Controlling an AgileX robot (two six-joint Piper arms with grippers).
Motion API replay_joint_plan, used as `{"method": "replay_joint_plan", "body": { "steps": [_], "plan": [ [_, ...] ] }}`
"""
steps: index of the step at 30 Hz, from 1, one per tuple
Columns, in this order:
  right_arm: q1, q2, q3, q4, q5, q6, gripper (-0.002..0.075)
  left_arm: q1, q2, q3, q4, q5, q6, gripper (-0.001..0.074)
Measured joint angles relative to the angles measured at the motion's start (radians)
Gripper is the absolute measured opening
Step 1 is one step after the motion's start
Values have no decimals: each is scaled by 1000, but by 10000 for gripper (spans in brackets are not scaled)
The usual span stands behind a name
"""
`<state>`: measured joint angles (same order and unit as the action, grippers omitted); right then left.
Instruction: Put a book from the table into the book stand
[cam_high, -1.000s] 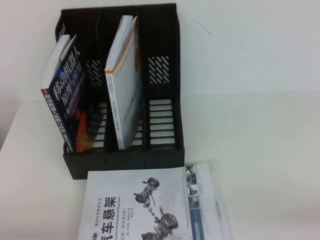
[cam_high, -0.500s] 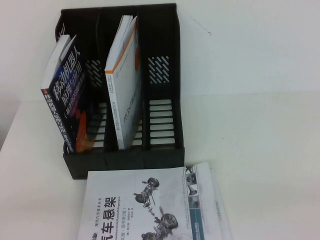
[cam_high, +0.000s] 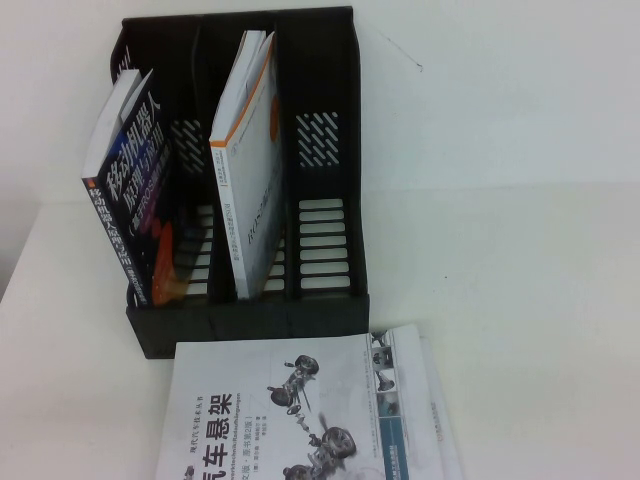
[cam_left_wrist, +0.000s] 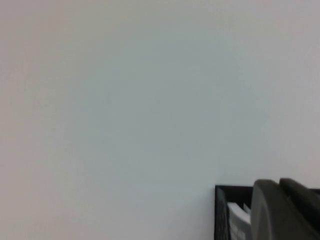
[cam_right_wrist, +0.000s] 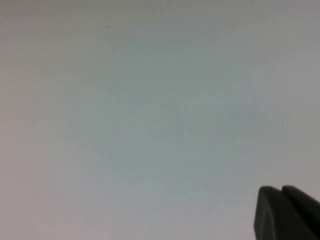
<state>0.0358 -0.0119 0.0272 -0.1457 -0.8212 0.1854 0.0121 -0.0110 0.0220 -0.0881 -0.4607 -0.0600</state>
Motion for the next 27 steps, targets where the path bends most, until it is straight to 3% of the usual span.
{"method": "replay_joint_plan", "body": {
  "steps": [7,14,20,24,27],
  "plan": [
    [0,0,0,43,126,-11,-3,0,0,-118,-29,223,2,-2],
    [0,0,-186,50,680,-23,-1,0,97,-327,-32,484,-2,-2],
    [0,69,-413,54,1068,-30,0,0,385,-561,-32,777,-2,-2],
    [0,181,-511,55,1283,-18,0,0,536,-647,-30,777,-2,-2],
    [-2,246,-526,68,1343,-9,0,0,616,-654,-30,747,-2,-2]
  ]
}}
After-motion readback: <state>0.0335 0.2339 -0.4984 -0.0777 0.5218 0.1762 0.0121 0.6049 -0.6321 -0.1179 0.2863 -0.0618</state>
